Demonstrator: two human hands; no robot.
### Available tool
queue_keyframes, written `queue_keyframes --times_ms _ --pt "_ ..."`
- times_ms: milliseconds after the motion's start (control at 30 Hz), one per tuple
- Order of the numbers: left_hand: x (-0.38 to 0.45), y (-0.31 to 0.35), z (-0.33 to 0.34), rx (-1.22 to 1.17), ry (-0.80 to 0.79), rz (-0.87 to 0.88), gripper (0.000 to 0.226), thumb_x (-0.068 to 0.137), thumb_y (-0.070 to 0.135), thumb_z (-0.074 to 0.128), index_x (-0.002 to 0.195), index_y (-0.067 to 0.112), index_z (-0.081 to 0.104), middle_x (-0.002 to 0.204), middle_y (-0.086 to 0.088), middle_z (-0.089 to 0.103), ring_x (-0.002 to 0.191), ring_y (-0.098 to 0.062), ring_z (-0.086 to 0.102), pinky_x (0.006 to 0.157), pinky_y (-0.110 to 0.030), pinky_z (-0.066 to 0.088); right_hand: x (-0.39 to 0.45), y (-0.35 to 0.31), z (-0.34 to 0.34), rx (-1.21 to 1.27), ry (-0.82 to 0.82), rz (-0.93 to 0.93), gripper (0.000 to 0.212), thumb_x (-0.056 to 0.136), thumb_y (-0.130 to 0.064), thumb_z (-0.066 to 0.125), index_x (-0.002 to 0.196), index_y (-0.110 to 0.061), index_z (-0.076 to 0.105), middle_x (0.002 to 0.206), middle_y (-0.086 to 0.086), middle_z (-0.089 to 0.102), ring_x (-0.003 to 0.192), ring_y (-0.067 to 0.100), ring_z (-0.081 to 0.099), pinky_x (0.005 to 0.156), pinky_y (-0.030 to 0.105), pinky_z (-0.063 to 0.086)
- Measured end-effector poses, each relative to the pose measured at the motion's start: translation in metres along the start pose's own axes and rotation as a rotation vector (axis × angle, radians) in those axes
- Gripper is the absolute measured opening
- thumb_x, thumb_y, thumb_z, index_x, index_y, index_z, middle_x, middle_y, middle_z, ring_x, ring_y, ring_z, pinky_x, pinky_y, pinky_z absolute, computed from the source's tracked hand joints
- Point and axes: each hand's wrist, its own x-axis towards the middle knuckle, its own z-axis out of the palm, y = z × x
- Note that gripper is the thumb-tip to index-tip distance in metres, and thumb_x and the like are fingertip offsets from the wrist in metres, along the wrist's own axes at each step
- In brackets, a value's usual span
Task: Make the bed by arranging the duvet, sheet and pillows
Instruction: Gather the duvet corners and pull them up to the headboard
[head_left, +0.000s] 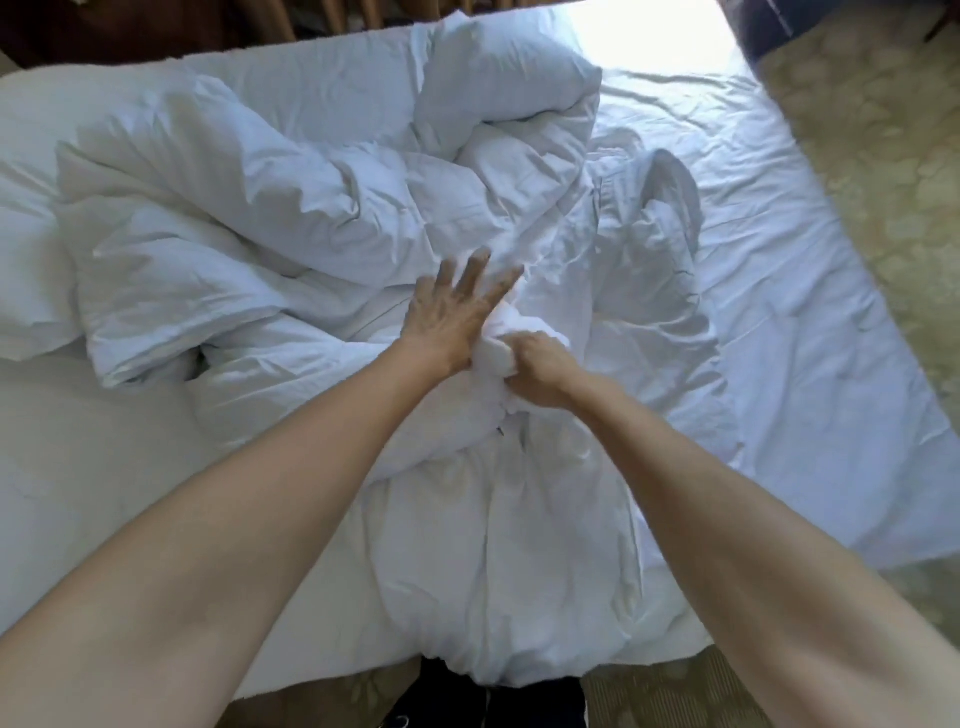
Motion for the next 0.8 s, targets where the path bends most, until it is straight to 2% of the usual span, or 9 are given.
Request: queue_keyframes --times_ms 100,133,200,267,333,367,500,700,800 --pt "-0.028 -0.023 -0.024 0.24 -0.146 0.301 0.082 0.063 0.052 0.081 0.136 0.033 0.048 0.164 0.003 0.002 0.151 -0.023 -0.008 0.118 -0.051 0.004 -0.026 -0.039 -0.013 -0.159 -0.096 -0.154 0.028 0.078 -0.015 0.061 0.104 -0.02 0.067 0.1 0.007 0.066 0.098 0.029 0.061 0.075 0.03 0.041" --pt "-0.043 -0.03 -0.029 0.221 -0.194 0.333 0.069 0.063 0.053 0.08 0.125 0.03 0.058 0.162 0.004 0.017 0.152 -0.019 -0.003 0.119 -0.048 -0.001 -0.037 -0.047 -0.019 -0.181 -0.121 -0.182 0.021 0.079 -0.013 0.06 0.096 -0.022 0.066 0.091 0.004 0.063 0.093 0.029 0.06 0.071 0.029 0.038" --pt "-0.077 -0.042 -0.034 0.187 -0.247 0.276 0.055 0.066 0.053 0.076 0.111 0.024 0.066 0.136 0.002 0.056 0.143 -0.016 0.034 0.121 -0.043 -0.001 -0.059 -0.062 -0.03 -0.183 -0.125 -0.21 0.021 0.078 -0.01 0.057 0.084 -0.03 0.058 0.081 0.0 0.056 0.086 0.028 0.058 0.068 0.031 0.039" --pt "-0.116 -0.048 -0.036 0.141 -0.223 0.154 0.038 0.072 0.048 0.072 0.098 0.02 0.068 0.104 -0.004 0.07 0.112 -0.021 0.062 0.12 -0.037 0.019 -0.079 -0.076 -0.037 -0.13 -0.079 -0.244 0.027 0.078 -0.014 0.056 0.093 -0.036 0.062 0.09 0.0 0.062 0.092 0.027 0.059 0.071 0.035 0.046" --pt "-0.153 -0.049 -0.039 0.038 -0.16 0.011 0.022 0.079 0.035 0.065 0.092 0.017 0.066 0.098 -0.009 0.069 0.098 -0.029 0.066 0.097 -0.035 0.047 -0.097 -0.093 -0.041 -0.058 -0.005 -0.254 0.043 0.076 -0.022 0.054 0.113 -0.044 0.056 0.105 0.001 0.066 0.097 0.026 0.059 0.078 0.04 0.051" --pt "-0.172 -0.047 -0.041 -0.012 -0.136 -0.058 0.018 0.08 0.029 0.062 0.093 0.016 0.065 0.099 -0.01 0.068 0.096 -0.032 0.065 0.083 -0.034 0.05 -0.106 -0.101 -0.04 -0.026 0.025 -0.257 0.047 0.074 -0.023 0.055 0.116 -0.046 0.051 0.107 0.0 0.065 0.096 0.026 0.059 0.079 0.042 0.053" --pt "-0.244 -0.04 -0.052 -0.08 0.003 -0.224 0.016 0.084 0.018 0.059 0.099 0.014 0.063 0.104 -0.014 0.065 0.097 -0.036 0.062 0.069 -0.033 0.039 -0.138 -0.134 -0.029 -0.035 0.078 -0.256 0.046 0.073 -0.022 0.06 0.115 -0.041 0.057 0.107 -0.001 0.067 0.099 0.026 0.059 0.08 0.04 0.053" --pt "-0.336 -0.045 -0.058 -0.024 0.131 -0.396 0.018 0.087 0.019 0.055 0.104 0.016 0.061 0.104 -0.016 0.067 0.097 -0.037 0.063 0.067 -0.034 0.037 -0.187 -0.202 -0.015 -0.026 0.103 -0.334 0.026 0.078 -0.023 0.059 0.103 -0.022 0.063 0.097 0.005 0.067 0.091 0.029 0.061 0.072 0.036 0.05" --pt "-0.373 -0.059 -0.064 0.017 0.172 -0.454 0.022 0.086 0.018 0.055 0.106 0.017 0.062 0.105 -0.014 0.067 0.097 -0.037 0.063 0.067 -0.035 0.039 -0.212 -0.242 -0.013 -0.046 0.081 -0.362 0.018 0.077 -0.022 0.061 0.095 -0.022 0.06 0.089 0.004 0.064 0.087 0.029 0.062 0.067 0.036 0.051"
